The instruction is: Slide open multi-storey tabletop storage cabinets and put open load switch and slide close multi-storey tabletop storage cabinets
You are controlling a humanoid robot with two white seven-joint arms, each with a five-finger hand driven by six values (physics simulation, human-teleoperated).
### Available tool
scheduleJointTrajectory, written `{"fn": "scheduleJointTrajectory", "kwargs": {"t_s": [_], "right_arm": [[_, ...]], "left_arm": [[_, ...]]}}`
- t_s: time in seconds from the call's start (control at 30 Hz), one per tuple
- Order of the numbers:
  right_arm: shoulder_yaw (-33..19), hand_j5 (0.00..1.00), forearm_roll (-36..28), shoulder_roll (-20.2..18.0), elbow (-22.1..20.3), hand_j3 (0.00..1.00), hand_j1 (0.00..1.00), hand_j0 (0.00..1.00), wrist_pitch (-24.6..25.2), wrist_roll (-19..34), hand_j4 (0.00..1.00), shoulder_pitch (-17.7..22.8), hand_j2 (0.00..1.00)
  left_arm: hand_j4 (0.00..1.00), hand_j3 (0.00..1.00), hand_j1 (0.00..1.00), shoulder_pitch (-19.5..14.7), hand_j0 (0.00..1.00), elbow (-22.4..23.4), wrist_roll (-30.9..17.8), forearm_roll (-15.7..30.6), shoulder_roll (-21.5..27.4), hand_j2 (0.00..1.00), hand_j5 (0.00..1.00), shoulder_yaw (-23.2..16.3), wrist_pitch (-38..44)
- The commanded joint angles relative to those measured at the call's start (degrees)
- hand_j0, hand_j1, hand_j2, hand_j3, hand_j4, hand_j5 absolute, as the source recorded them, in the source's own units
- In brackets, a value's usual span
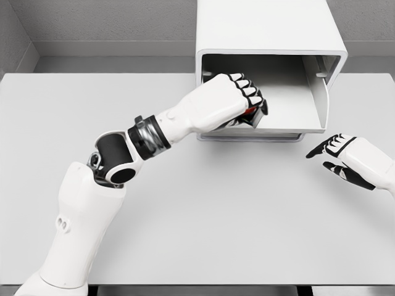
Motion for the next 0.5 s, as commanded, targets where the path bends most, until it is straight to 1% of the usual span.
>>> {"fn": "scheduleJointTrajectory", "kwargs": {"t_s": [0.0,0.1,0.17,0.27,0.33,0.47], "right_arm": [[-0.02,0.6,-0.34,-0.09,-0.01,0.6,0.6,0.6,-0.04,-0.03,0.6,0.0,0.6],[-0.02,0.6,-0.34,-0.09,-0.01,0.6,0.6,0.6,-0.04,-0.03,0.6,0.0,0.6],[-0.02,0.6,-0.34,-0.09,-0.09,0.6,0.6,0.6,-0.04,-0.03,0.6,0.0,0.6],[-0.02,0.6,-0.34,-0.09,-0.01,0.6,0.6,0.6,-0.04,-0.03,0.6,0.0,0.6],[-0.02,0.6,-0.34,-0.09,-0.01,0.6,0.6,0.6,-0.04,-0.03,0.6,0.0,0.6],[-0.02,0.6,-0.34,-0.09,-0.01,0.6,0.6,0.6,-0.04,-0.03,0.6,0.0,0.6]], "left_arm": [[0.69,0.69,0.69,0.0,0.69,-0.09,0.04,0.38,-0.01,0.69,0.69,0.08,0.12],[0.69,0.69,0.69,0.0,0.69,-0.01,0.04,0.38,-0.01,0.69,0.69,0.17,0.12],[0.72,0.72,0.72,0.0,0.72,-0.09,0.04,0.46,-0.01,0.72,0.72,0.17,0.12],[0.72,0.72,0.72,0.0,0.72,-0.09,0.04,0.38,-0.01,0.72,0.72,0.17,0.12],[0.75,0.75,0.75,0.0,0.75,-0.01,0.04,0.38,-0.01,0.75,0.75,0.17,0.12],[0.78,0.78,0.78,0.0,0.78,-0.01,0.04,0.38,-0.01,0.78,0.78,0.17,0.12]]}}
